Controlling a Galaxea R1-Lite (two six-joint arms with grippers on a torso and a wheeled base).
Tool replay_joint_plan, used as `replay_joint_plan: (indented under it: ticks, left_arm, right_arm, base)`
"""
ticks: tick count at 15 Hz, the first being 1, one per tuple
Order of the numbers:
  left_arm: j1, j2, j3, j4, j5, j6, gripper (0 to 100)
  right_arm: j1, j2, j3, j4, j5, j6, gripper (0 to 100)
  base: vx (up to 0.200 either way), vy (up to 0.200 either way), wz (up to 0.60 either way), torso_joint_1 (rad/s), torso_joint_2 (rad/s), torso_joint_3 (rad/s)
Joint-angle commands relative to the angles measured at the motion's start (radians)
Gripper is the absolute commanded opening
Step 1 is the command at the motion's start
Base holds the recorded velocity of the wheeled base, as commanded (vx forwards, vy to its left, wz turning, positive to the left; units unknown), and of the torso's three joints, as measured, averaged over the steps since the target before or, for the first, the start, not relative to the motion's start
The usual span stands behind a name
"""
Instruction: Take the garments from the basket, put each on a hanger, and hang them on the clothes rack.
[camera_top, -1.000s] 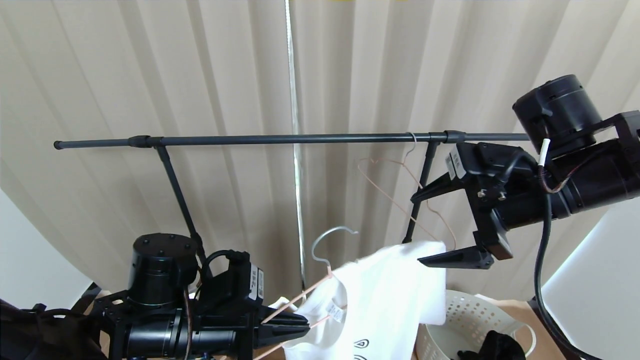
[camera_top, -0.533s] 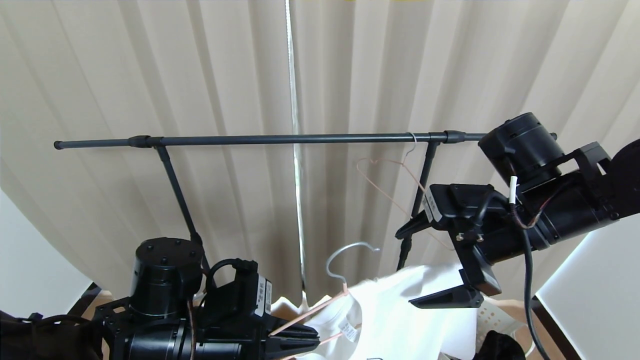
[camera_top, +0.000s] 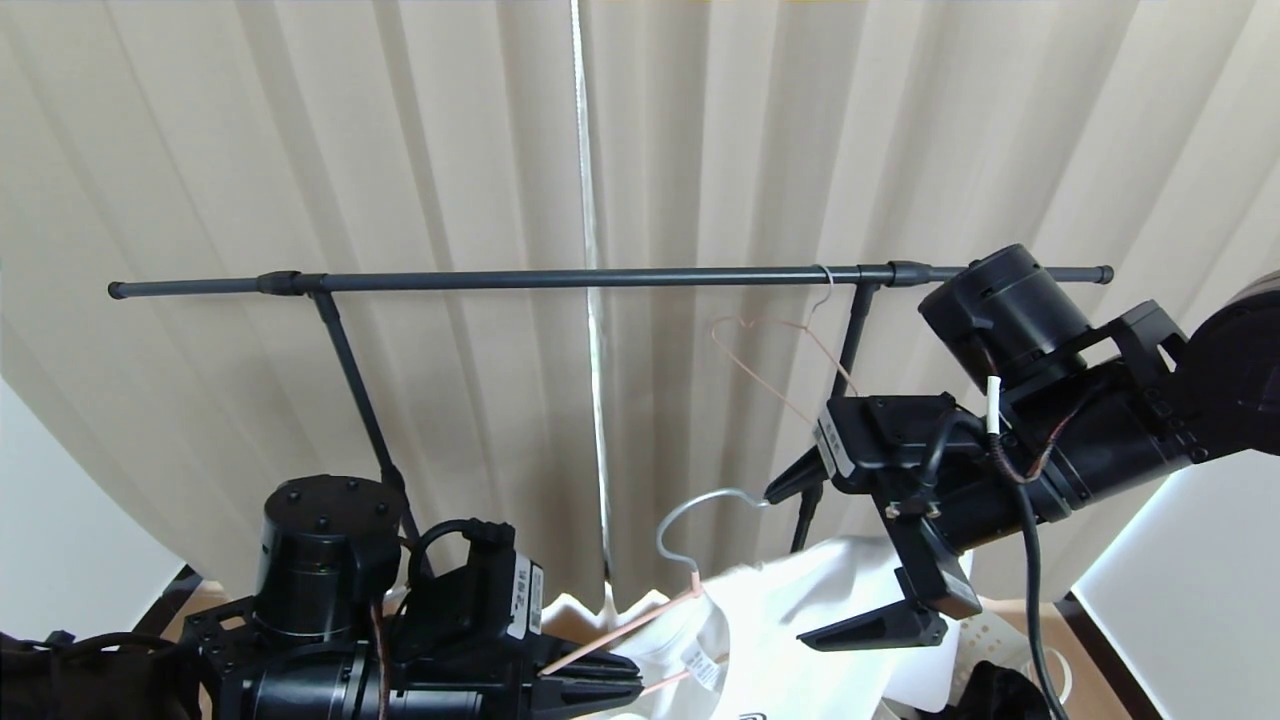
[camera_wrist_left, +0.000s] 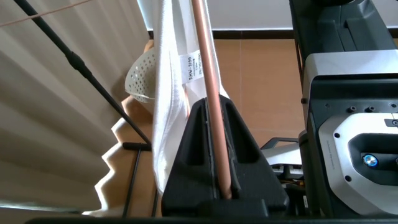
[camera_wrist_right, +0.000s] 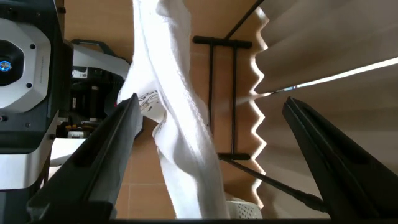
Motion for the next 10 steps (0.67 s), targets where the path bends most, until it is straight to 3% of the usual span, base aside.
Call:
replay_joint_plan:
  ticks: [1,10]
  left_arm:
    - [-0.009,-0.002,-0.005,-0.001,0.002,-0.001,0]
    - [-0.010,-0.008,-0.008,-0.001,0.004,-0.001,0]
  right_arm:
    - [0.004,0.019,-0.001,-0.004,0.000,0.000,100]
    - [0.004,0.027,-0.003,-0.007,0.000,0.000,100]
  base:
    - [0.000,0.000,0.00,0.000,0.00,0.000]
    - [0.000,0.000,0.00,0.000,0.00,0.000]
